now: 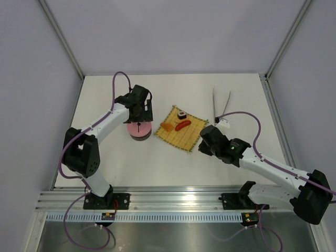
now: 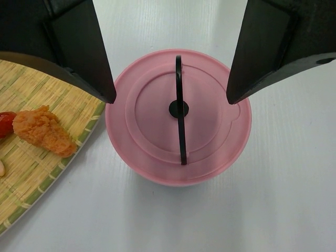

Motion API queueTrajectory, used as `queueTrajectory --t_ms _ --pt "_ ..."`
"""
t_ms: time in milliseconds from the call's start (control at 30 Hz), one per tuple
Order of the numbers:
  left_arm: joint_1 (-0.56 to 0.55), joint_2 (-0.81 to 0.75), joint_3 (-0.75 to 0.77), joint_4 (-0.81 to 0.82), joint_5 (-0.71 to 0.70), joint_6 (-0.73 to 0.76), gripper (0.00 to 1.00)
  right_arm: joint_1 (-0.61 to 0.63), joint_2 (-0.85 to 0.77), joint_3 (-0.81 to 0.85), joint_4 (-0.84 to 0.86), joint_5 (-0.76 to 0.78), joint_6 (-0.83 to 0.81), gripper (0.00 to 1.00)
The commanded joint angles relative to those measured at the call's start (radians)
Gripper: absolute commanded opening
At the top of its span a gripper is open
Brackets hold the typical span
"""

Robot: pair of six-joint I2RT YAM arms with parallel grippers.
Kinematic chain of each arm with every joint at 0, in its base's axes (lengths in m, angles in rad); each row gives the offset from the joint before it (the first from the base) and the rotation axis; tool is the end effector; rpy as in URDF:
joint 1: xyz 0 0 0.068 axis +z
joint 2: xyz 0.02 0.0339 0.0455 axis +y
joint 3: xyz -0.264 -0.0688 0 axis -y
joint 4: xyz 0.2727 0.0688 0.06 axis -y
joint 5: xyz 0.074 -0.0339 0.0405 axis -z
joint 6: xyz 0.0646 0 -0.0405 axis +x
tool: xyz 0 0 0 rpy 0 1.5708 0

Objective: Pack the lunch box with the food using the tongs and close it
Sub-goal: Close the box lid on the packing box.

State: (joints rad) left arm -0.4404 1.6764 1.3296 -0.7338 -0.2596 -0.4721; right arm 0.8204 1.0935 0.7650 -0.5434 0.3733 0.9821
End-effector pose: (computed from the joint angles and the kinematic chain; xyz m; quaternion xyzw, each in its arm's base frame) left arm 0.3589 -0.1508 0.2194 -0.0467 0.9613 0.0067 0.2713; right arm 0.1962 0.1759 0.2141 0.1379 0.9151 0.1556 0.3455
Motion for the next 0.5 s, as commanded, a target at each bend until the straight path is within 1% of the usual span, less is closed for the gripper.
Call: queueTrajectory --t_ms 0,133,267,400,467 --pt "-0.004 -0.003 0.020 0.002 -0.023 -0.011 0.90 -0.007 -0.004 0.037 0.020 0.013 -0.011 0.00" --pt "-0.003 0.049 -0.006 0.017 -0.032 -0.025 0.85 -0.007 -0.009 0.036 0.025 0.012 -0.016 0.00" --pt "-0.006 0.091 -0.024 0.031 0.012 -0.042 0.81 -0.007 -0.007 0.034 0.019 0.007 -0.017 0.00" --pt "-0.020 0.074 -0.027 0.031 0.005 -0.040 0.77 -0.006 -0.015 0.031 0.016 0.009 -0.013 0.00" --pt "-0.030 0.034 -0.026 0.036 -0.029 -0.036 0.75 -0.006 -0.024 0.030 0.022 0.010 -0.016 0.00"
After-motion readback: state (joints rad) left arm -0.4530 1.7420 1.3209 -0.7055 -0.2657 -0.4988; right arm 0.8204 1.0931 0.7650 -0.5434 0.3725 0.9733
